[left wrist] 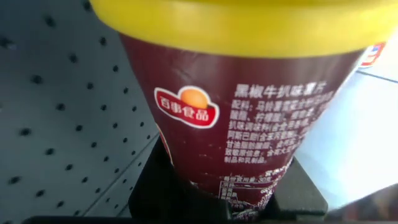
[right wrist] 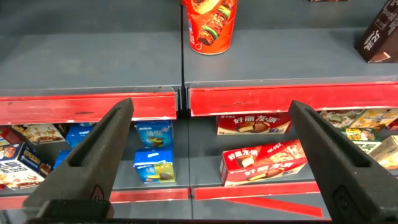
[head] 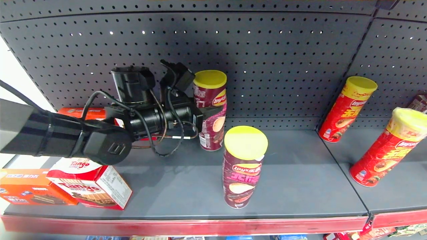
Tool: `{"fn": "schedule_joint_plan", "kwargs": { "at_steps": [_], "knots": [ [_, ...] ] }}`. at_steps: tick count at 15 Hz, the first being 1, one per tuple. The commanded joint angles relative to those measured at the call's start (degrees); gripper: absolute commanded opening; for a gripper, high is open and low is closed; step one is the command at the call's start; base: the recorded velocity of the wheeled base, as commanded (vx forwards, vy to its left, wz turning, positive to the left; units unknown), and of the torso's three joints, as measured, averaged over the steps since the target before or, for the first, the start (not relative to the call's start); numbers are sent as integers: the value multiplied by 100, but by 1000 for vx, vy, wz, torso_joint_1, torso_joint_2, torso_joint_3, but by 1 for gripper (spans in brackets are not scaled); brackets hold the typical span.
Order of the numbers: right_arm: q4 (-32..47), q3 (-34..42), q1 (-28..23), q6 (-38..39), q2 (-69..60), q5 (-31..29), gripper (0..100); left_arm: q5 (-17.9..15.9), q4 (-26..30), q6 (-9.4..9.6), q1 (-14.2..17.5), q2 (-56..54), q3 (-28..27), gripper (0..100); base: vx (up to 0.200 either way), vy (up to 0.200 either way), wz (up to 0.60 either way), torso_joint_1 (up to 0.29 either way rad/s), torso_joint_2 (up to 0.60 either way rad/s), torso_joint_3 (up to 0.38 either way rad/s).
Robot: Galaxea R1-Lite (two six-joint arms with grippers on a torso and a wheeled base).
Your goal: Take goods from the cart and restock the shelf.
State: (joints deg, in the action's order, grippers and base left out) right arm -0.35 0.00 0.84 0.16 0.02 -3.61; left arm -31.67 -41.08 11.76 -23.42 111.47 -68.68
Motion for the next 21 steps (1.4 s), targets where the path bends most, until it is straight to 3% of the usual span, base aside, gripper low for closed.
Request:
{"fn": "schedule_joint_plan", "kwargs": {
  "at_steps": [1, 5, 14, 15, 21],
  "knots": [
    [0, 0, 4, 2, 15, 0, 100, 3, -58, -7, -5, 270, -14, 0, 0, 0, 0, 0, 0, 0],
    [0, 0, 4, 2, 15, 0, 100, 29, -866, -43, -154, 709, -22, 0, 0, 0, 0, 0, 0, 0],
    [-9, 0, 4, 2, 15, 0, 100, 29, -1236, 19, -286, 1026, -84, 0, 0, 0, 0, 0, 0, 0],
    [0, 0, 4, 2, 15, 0, 100, 29, -1236, 28, -277, 1017, -75, 100, 0, 0, 0, 0, 0, 0],
    [-9, 0, 4, 2, 15, 0, 100, 179, -928, 72, -181, 560, 241, 100, 0, 0, 0, 0, 0, 0]
  ]
}}
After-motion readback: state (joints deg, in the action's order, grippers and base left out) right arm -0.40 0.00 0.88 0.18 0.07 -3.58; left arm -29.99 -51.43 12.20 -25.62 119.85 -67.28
